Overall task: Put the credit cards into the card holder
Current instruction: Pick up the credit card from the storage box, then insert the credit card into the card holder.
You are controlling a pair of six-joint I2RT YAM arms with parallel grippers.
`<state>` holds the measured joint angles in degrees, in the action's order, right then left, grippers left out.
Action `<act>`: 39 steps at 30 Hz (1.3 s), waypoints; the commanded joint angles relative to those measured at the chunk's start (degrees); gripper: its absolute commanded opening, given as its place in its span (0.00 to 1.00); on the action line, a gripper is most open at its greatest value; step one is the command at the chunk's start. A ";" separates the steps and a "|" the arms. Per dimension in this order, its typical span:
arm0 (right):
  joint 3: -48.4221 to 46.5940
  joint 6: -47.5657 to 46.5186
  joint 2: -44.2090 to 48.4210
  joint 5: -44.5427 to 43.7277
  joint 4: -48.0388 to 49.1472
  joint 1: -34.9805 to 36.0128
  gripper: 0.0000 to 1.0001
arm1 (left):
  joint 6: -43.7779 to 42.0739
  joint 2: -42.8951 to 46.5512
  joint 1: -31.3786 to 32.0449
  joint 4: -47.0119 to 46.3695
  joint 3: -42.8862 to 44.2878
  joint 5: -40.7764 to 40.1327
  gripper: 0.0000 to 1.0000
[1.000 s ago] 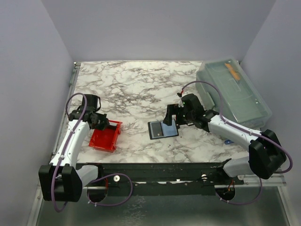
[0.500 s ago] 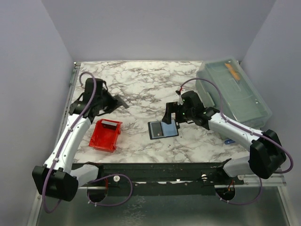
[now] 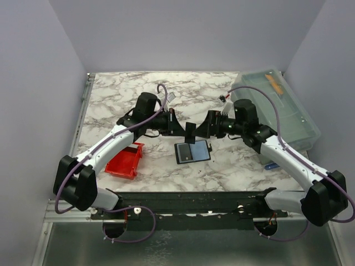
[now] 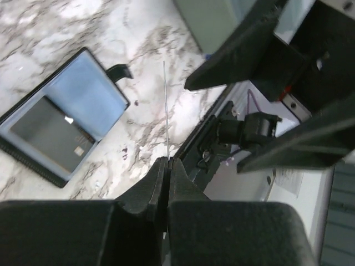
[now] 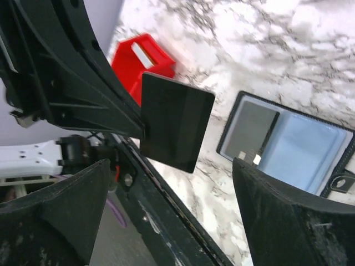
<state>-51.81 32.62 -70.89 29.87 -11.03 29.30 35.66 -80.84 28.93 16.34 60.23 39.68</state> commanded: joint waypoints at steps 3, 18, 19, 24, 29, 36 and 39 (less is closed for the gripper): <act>0.35 5.09 2.59 11.33 7.40 -2.12 0.84 | -2.34 5.48 -0.27 -11.59 -2.37 11.62 0.00; 8.23 15.23 12.11 13.47 22.37 -2.65 0.25 | 9.42 8.95 -0.27 -30.56 -7.64 17.00 0.00; 8.61 15.99 12.12 13.46 23.43 -2.59 0.15 | 10.80 8.88 -0.20 -31.97 -7.93 17.38 0.00; 9.28 18.23 11.40 14.65 27.22 -2.59 0.00 | 16.97 8.05 -0.18 -37.33 -8.96 18.76 0.02; 9.66 17.66 12.22 15.57 28.23 -2.67 0.00 | 25.24 7.30 -0.27 -44.93 -10.64 20.58 0.39; 9.33 17.94 11.68 15.88 29.28 -2.70 0.00 | 30.16 6.53 -0.27 -52.54 -12.35 21.13 0.27; 8.79 17.48 11.36 15.60 28.04 -2.67 0.00 | 30.20 6.41 -0.26 -52.81 -12.80 20.25 0.10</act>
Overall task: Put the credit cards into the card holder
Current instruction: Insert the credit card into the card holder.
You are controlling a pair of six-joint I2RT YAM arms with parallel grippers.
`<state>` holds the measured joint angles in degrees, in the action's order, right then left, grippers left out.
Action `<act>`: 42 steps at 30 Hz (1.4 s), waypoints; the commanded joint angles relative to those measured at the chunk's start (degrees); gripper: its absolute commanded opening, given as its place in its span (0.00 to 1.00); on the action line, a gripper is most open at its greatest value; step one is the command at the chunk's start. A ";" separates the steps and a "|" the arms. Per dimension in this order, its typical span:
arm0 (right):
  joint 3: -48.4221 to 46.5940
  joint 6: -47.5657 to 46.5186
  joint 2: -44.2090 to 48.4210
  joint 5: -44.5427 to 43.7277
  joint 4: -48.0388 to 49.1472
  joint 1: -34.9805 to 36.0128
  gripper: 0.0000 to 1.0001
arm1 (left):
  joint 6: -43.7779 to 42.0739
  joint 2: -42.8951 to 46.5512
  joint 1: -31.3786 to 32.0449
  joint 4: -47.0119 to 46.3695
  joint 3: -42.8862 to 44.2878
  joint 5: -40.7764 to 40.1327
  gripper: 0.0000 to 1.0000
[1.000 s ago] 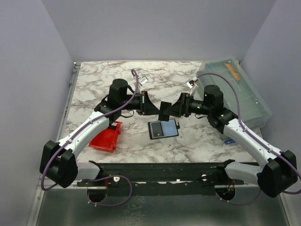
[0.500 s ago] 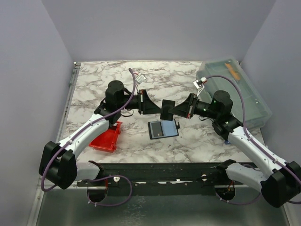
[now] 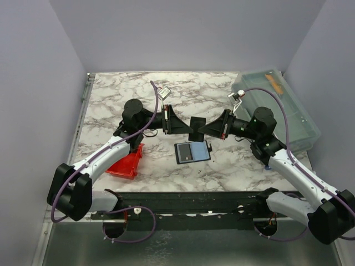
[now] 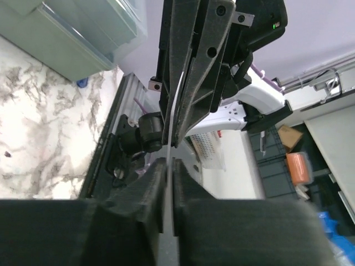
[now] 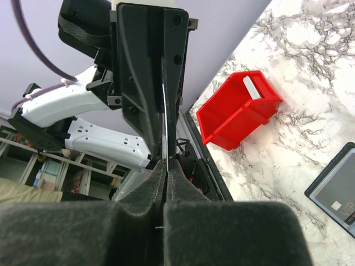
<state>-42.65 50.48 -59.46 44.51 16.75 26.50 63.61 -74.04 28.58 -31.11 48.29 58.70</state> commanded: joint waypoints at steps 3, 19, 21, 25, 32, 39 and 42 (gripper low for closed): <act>-2.14 -4.68 -0.73 -1.63 -6.63 0.09 0.04 | 2.63 -1.07 0.03 -5.32 -1.23 0.07 0.00; -11.07 -20.53 -20.74 -36.52 -39.93 7.64 0.64 | -17.84 -12.65 -1.77 42.78 1.80 -20.11 0.00; -11.35 -20.36 -24.55 -38.49 -40.25 7.85 0.60 | -18.48 -13.75 -1.77 42.46 1.59 -20.45 0.00; -11.32 -20.81 -27.80 -42.83 -40.19 7.95 0.56 | -18.83 -17.39 -1.77 41.57 2.05 -18.53 0.00; -10.93 -22.21 -31.51 -44.19 -38.51 7.94 0.54 | -17.94 -23.18 -1.77 38.55 2.52 -15.30 0.00; -9.93 -23.12 -34.71 -45.65 -36.30 7.94 0.49 | -16.38 -24.90 -1.77 33.59 1.15 -12.76 0.00; -9.43 -22.35 -35.68 -45.76 -35.92 7.93 0.43 | -16.60 -25.13 -1.79 32.53 0.78 -12.34 0.00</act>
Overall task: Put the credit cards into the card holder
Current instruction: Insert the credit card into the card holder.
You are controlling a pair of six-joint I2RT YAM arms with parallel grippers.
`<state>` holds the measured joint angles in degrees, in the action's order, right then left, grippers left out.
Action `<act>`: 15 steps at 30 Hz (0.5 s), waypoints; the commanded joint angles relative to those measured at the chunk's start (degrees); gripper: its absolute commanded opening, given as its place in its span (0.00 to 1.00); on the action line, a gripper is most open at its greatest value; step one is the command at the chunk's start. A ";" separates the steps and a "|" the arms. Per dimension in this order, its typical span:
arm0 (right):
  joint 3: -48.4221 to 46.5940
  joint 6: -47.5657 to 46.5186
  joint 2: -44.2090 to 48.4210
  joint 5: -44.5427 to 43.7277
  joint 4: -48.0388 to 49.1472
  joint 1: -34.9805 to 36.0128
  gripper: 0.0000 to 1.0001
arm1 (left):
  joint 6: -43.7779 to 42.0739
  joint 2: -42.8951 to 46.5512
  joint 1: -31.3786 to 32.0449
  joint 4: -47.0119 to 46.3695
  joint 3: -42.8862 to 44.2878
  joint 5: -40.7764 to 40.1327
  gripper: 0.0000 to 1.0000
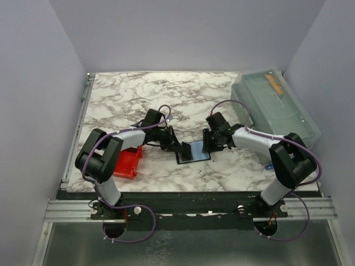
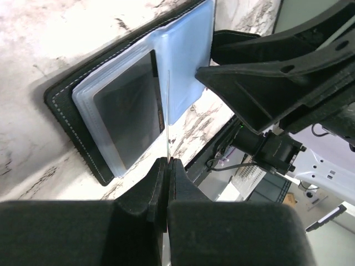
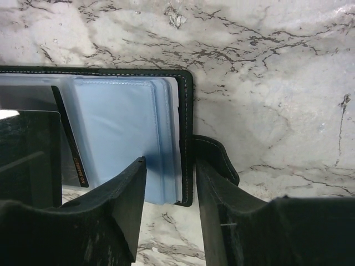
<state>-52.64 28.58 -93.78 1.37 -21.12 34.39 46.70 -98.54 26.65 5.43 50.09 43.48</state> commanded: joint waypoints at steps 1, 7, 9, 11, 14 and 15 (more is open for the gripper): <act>0.59 -0.45 -1.60 -2.84 1.96 0.06 0.41 | 0.20 -0.88 0.13 -4.27 -1.12 3.08 0.00; 1.01 -0.78 -2.20 -3.09 1.88 0.06 0.34 | 0.54 -2.53 0.15 -5.15 -1.29 3.89 0.00; 1.06 -0.80 -2.19 -2.91 1.88 0.06 0.32 | 0.95 -2.91 0.12 -5.17 -1.56 3.72 0.00; 1.05 -0.87 -2.26 -2.71 2.01 0.06 0.31 | 1.09 -2.92 0.17 -5.17 -2.02 3.52 0.00; 1.10 -0.97 -2.38 -2.27 2.36 0.06 0.30 | 1.24 -3.30 0.24 -5.17 -2.44 3.66 0.00; 1.02 -0.98 -2.53 -2.13 2.32 0.06 0.30 | 1.27 -3.51 0.23 -5.17 -2.51 3.71 0.00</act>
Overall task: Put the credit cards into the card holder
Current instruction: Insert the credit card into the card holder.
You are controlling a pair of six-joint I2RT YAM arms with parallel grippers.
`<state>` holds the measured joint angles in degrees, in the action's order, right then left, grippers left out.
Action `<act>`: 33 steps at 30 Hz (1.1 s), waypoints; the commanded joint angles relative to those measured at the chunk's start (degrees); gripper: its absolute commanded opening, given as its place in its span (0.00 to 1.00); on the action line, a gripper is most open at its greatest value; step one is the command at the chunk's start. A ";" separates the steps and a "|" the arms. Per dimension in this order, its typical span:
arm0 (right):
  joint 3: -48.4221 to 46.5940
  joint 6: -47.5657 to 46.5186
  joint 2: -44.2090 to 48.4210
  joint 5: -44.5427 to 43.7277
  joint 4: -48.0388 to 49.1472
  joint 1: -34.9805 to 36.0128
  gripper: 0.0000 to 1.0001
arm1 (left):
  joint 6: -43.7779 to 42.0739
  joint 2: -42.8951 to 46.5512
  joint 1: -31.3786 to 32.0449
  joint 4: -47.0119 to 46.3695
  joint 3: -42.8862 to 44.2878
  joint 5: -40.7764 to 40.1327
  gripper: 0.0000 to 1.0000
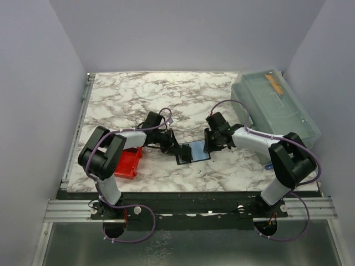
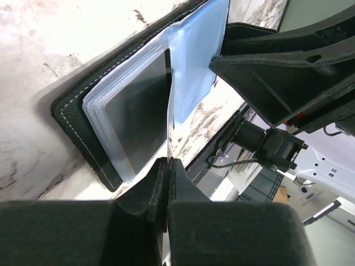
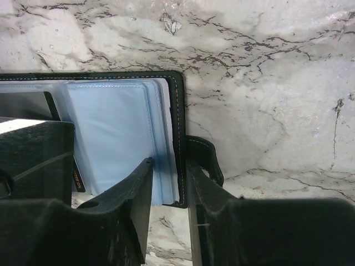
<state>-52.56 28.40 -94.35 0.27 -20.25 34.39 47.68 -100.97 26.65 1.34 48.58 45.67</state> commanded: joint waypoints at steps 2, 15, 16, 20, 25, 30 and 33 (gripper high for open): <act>0.79 -0.93 -2.03 -1.04 1.36 0.06 0.30 | 0.51 -1.44 0.22 -3.12 -1.25 1.64 0.00; 0.17 -1.24 -2.74 -0.62 0.88 0.06 0.28 | 1.31 -2.33 0.50 -8.62 -2.21 2.25 0.00; 0.03 -1.23 -2.89 -0.61 0.83 0.06 0.28 | 1.34 -2.05 0.50 -8.90 -2.32 2.22 0.00; -0.08 -1.31 -3.11 -0.62 1.08 0.06 0.28 | 1.49 -1.14 0.53 -9.77 -3.03 1.97 0.00; -0.04 -1.50 -3.30 0.17 1.09 0.06 0.27 | 1.25 -0.63 0.92 -10.33 -3.17 2.10 0.00; -0.16 -1.68 -3.56 1.18 1.09 0.06 0.27 | 1.19 0.04 1.39 -10.37 -3.55 2.06 0.00; -0.21 -1.77 -3.66 1.26 1.05 0.06 0.27 | 1.02 1.31 1.49 -10.39 -4.43 1.10 0.00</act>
<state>-52.84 27.40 -94.87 0.93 -20.18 34.17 49.06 -102.39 27.27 -7.29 45.65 47.29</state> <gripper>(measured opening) 0.276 0.017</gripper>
